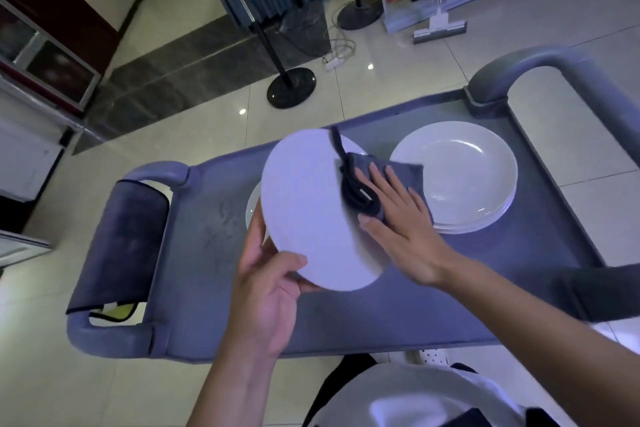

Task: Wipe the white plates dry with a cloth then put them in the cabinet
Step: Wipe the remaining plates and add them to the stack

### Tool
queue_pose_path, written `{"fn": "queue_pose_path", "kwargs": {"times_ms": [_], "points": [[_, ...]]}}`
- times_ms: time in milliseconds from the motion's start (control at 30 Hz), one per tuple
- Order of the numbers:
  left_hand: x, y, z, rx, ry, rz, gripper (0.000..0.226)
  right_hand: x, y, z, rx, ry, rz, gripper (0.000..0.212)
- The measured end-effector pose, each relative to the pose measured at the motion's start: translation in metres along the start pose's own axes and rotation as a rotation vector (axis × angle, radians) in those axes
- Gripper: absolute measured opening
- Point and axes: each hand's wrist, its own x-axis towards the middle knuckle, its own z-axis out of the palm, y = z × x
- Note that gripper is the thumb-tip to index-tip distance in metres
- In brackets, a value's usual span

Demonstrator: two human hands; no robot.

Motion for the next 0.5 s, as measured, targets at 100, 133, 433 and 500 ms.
{"fn": "queue_pose_path", "kwargs": {"times_ms": [100, 133, 433, 500], "points": [[0.012, 0.003, -0.006, 0.007, 0.003, 0.052, 0.077, -0.024, -0.015, 0.026, 0.255, 0.036, 0.047, 0.054], [0.016, 0.004, -0.010, -0.004, 0.003, 0.066, 0.077, -0.032, -0.022, 0.031, 0.364, 0.030, 0.068, 0.051], [0.044, 0.011, -0.056, -0.087, 0.026, 0.020, 0.076, -0.019, -0.039, 0.001, 1.137, 0.161, 0.519, 0.036], [0.045, 0.009, -0.066, -0.081, -0.009, -0.005, 0.075, -0.015, -0.040, -0.007, 1.082, 0.321, 0.614, 0.029]]}}
